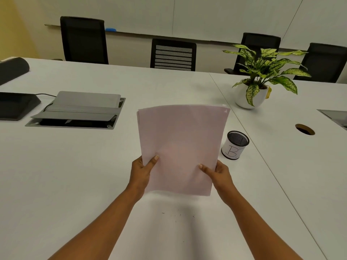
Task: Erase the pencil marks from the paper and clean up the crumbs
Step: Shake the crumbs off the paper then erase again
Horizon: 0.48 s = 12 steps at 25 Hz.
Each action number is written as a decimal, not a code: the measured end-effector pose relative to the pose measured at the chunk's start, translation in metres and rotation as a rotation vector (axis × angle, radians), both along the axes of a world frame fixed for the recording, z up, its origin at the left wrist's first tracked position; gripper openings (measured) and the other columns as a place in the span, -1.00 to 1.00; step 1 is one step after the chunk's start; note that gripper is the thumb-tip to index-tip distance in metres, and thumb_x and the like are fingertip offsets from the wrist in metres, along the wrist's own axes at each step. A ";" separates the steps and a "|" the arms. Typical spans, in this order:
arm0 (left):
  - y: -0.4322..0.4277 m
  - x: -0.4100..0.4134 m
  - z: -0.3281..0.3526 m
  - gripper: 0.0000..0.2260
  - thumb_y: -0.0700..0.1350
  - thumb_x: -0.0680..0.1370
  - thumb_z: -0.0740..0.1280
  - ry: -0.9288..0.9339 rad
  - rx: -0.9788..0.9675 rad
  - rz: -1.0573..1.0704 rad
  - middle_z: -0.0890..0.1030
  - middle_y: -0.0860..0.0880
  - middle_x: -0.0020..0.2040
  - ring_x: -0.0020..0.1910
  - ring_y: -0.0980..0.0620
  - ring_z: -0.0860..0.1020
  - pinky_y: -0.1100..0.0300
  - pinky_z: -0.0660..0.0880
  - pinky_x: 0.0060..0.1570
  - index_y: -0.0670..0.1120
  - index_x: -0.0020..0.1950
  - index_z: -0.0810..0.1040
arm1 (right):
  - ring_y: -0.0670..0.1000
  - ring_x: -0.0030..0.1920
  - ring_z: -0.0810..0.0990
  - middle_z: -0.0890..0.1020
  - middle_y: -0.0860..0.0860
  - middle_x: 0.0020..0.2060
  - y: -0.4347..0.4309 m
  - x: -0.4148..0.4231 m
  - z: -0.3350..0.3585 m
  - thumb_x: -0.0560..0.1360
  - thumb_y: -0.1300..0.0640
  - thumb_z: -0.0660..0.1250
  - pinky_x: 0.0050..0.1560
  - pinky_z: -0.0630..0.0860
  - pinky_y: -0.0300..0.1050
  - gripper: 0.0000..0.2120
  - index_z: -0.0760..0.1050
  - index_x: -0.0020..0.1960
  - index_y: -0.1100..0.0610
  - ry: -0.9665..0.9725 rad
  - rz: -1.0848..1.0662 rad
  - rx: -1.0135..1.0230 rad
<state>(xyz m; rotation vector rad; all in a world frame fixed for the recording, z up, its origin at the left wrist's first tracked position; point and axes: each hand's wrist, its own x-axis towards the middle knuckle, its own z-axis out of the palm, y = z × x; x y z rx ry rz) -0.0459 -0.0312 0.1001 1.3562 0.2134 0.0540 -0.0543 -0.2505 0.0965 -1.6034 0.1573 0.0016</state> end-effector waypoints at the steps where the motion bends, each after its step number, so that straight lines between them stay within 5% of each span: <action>1: 0.001 0.001 0.000 -0.83 -0.15 0.50 0.34 -0.007 -0.005 -0.001 0.63 0.02 -0.07 -0.08 0.06 0.59 0.35 0.53 -0.22 -0.06 0.09 0.53 | 0.06 0.00 0.62 0.62 0.12 0.02 0.003 0.000 0.000 0.38 0.17 0.41 0.01 0.54 -0.05 -0.77 0.55 0.03 0.07 -0.034 -0.028 0.019; 6: 0.005 -0.004 -0.003 -0.78 -0.20 0.45 0.40 -0.013 0.070 -0.052 0.62 0.05 -0.09 -0.09 0.10 0.58 0.35 0.50 -0.17 -0.07 0.07 0.53 | -0.06 -0.08 0.65 0.68 -0.01 -0.09 0.002 -0.005 -0.010 0.40 0.23 0.39 -0.12 0.54 -0.28 -0.81 0.57 0.01 0.10 -0.041 -0.062 0.052; 12: 0.000 -0.013 -0.019 -0.81 -0.20 0.48 0.37 0.049 0.098 -0.072 0.60 0.07 -0.10 -0.11 0.13 0.55 0.39 0.45 -0.22 -0.08 0.07 0.51 | -0.07 -0.05 0.63 0.67 -0.05 -0.07 0.004 -0.012 -0.025 0.43 0.16 0.36 -0.08 0.51 -0.23 -0.81 0.55 0.05 0.07 0.043 -0.038 -0.009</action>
